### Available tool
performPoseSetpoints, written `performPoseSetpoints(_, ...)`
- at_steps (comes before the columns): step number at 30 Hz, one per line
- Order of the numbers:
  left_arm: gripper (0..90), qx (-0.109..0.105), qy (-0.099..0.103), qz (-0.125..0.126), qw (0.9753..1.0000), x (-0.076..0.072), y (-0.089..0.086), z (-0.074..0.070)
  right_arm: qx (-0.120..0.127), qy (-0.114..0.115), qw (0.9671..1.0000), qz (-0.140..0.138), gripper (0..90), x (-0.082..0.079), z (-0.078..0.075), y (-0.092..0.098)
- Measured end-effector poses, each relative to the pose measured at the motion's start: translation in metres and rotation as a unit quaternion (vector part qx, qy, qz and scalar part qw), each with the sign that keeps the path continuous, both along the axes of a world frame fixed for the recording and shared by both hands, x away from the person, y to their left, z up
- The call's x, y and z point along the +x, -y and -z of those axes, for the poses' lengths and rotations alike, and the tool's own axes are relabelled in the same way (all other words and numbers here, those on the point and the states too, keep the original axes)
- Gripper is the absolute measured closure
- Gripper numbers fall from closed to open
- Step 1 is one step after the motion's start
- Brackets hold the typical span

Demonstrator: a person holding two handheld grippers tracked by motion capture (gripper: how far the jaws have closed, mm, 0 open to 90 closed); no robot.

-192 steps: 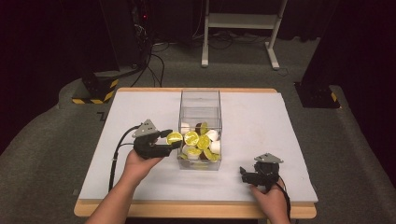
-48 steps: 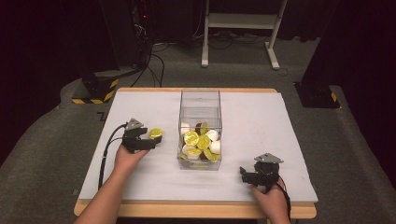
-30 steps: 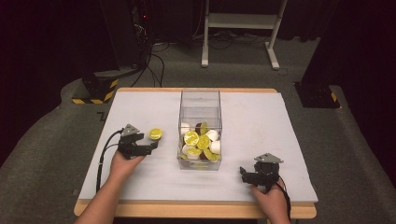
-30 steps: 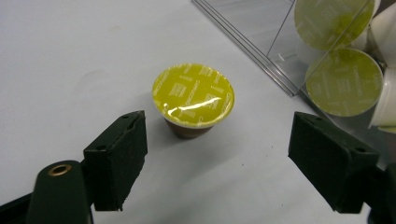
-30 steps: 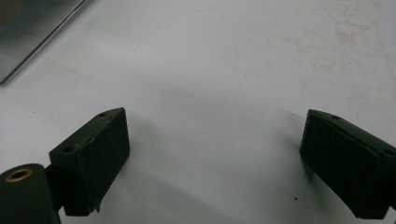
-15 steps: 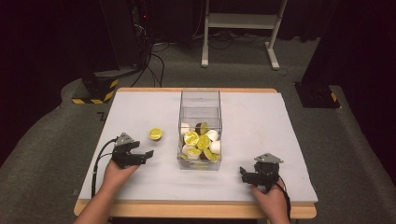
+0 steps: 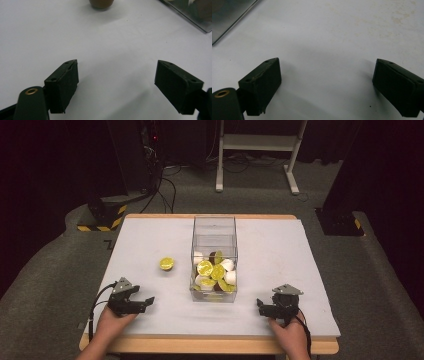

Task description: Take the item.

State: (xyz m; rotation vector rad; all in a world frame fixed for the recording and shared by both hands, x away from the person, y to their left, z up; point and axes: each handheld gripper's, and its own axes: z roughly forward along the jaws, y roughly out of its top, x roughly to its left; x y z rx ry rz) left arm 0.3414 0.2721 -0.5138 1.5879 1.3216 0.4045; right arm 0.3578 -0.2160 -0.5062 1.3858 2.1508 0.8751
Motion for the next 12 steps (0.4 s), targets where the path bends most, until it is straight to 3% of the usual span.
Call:
performPoseSetpoints(1, 19.6, 0.0, 0.0, 0.0, 1.0, 0.0, 0.0, 0.0, 0.0, 0.0, 1.0, 0.0, 8.1, 0.0, 0.0, 0.0)
performPoseSetpoints(3, 19.0, 0.031, 0.004, 0.005, 0.9995, -0.0026, 0.0048, 0.0033, 0.0, 0.0, 1.0, 0.0, 8.1, 0.0, 0.0, 0.0)
performPoseSetpoints(5, 18.2, 0.039, 0.007, 0.006, 0.9992, -0.0029, 0.0066, 0.0041, -0.001, 0.0, 1.0, 0.0, 8.2, 0.0, 0.0, -0.0001)
performPoseSetpoints(7, 18.2, 0.042, 0.01, 0.004, 0.9991, -0.003, 0.0067, 0.0044, -0.001, 0.001, 1.0, 0.0, 8.2, -0.0001, 0.0, -0.0001)
performPoseSetpoints(9, 18.4, 0.03, 0.009, -0.001, 0.9995, -0.003, 0.0079, 0.0047, -0.002, 0.001, 1.0, 0.0, 8.2, -0.0001, 0.0, -0.0003)
performPoseSetpoints(12, 18.3, 0.044, 0.009, 0.005, 0.999, -0.0032, 0.0064, 0.0045, -0.002, 0.001, 1.0, 0.0, 8.2, -0.0001, 0.0, -0.0003)
